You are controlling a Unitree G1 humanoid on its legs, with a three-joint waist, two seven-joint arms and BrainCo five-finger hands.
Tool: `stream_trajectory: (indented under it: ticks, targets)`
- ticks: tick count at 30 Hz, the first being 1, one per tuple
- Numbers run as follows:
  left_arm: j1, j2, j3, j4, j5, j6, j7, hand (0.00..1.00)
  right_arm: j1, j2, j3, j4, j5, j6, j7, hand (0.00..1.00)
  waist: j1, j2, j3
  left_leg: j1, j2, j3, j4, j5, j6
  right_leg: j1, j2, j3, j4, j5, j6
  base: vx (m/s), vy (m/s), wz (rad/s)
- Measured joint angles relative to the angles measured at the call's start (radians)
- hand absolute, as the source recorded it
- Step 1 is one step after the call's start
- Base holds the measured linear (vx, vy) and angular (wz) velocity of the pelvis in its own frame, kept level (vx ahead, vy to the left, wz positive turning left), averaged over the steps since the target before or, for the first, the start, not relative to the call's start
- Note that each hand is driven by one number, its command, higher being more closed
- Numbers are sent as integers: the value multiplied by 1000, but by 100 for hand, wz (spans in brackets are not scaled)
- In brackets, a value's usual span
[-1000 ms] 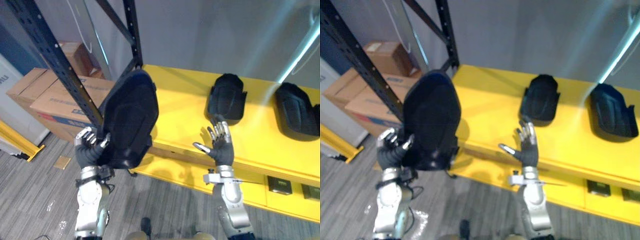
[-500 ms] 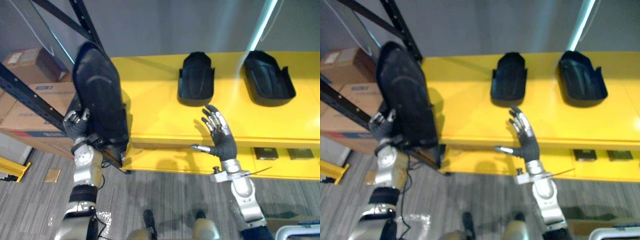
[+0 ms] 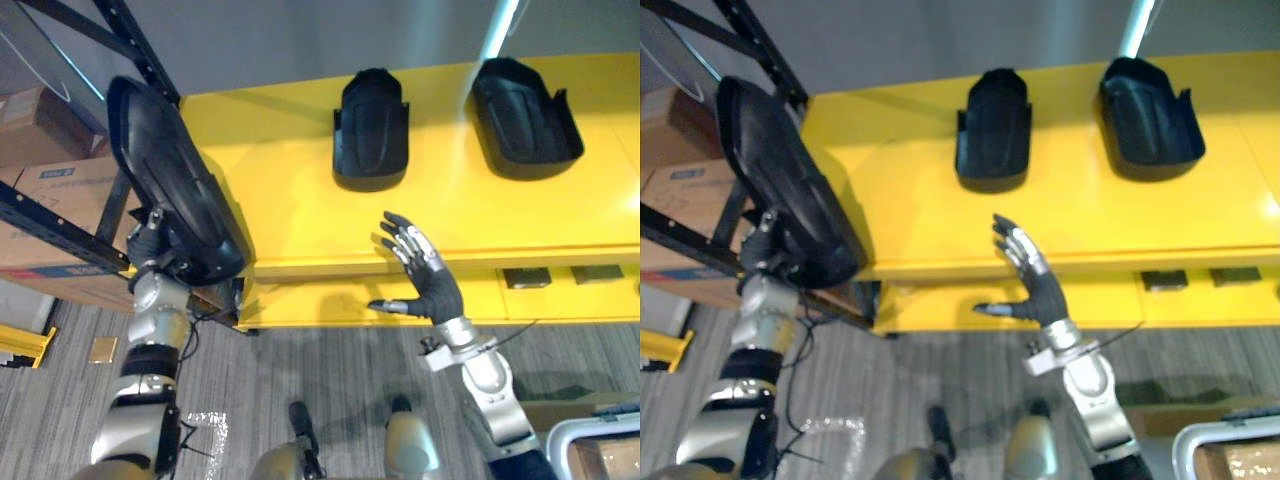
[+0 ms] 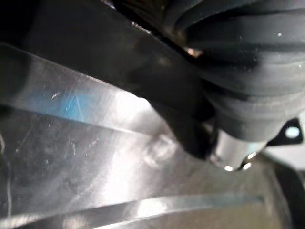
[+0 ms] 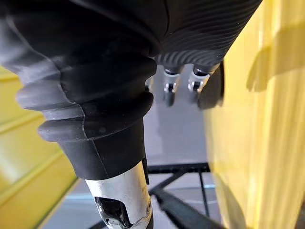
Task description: Walk over and take plastic housings, then place them on the shelf
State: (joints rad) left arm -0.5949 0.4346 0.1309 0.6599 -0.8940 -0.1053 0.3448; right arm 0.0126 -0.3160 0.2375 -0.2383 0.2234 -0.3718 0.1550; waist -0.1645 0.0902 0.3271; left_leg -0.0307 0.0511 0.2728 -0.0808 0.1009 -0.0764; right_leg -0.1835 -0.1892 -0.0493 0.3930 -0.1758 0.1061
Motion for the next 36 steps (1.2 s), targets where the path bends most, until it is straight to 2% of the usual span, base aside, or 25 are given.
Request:
stream_trajectory:
  ticks: [4,9,13,15,19,24,28,31,32,36]
  targets:
    - [-24,34,-6,9,53,34,14,100,2,-3,38,-37,2,5,-1,0,-10,3,20,-5,-2,16,0,1,-2,-29,-2,19,32,-13,0,3,-14,-6]
    - [-46,35,-5,10,86,58,50,100,5,1,84,-37,18,8,-4,0,-19,5,21,-5,-2,34,0,2,-2,-32,-3,22,34,-15,2,8,-9,-3]
    - [-68,41,-4,10,144,113,76,100,14,8,119,-50,18,9,-9,0,-19,5,22,-5,-3,40,0,2,-2,-33,-3,22,34,-15,2,1,0,-1]
    - [-73,59,-1,9,212,169,78,100,23,14,130,-76,18,15,-26,0,-22,6,22,-4,-3,41,0,2,-1,-33,-3,22,34,-15,2,0,0,0]
    - [-77,84,9,8,330,250,84,100,30,17,147,-76,20,36,-36,0,-25,12,25,-3,-3,42,0,2,-1,-31,-3,22,34,-15,2,0,0,0]
    - [-85,90,18,10,443,330,86,100,44,17,161,-76,21,64,-49,0,-25,28,33,-3,-2,49,0,2,-1,-31,-3,22,35,-15,2,0,0,0]
    - [-140,95,22,45,480,369,110,100,46,17,166,-84,40,68,-52,0,-28,28,34,-14,2,74,23,-8,11,-34,-4,25,35,-15,2,0,0,0]
    - [-178,109,22,61,480,370,136,100,47,17,171,-109,48,68,-57,0,-32,27,35,-31,6,99,31,-10,14,-53,-3,30,36,-13,4,0,0,0]
    - [-186,109,22,68,479,370,146,0,46,17,174,-110,55,68,-60,0,-34,27,35,-37,7,102,39,-12,17,-56,-4,31,37,-13,4,19,-8,-3]
    - [-237,109,39,77,476,370,201,0,42,17,186,-111,83,68,-66,0,-39,26,55,-42,12,160,55,-14,19,-63,-4,47,40,-13,4,11,-3,-6]
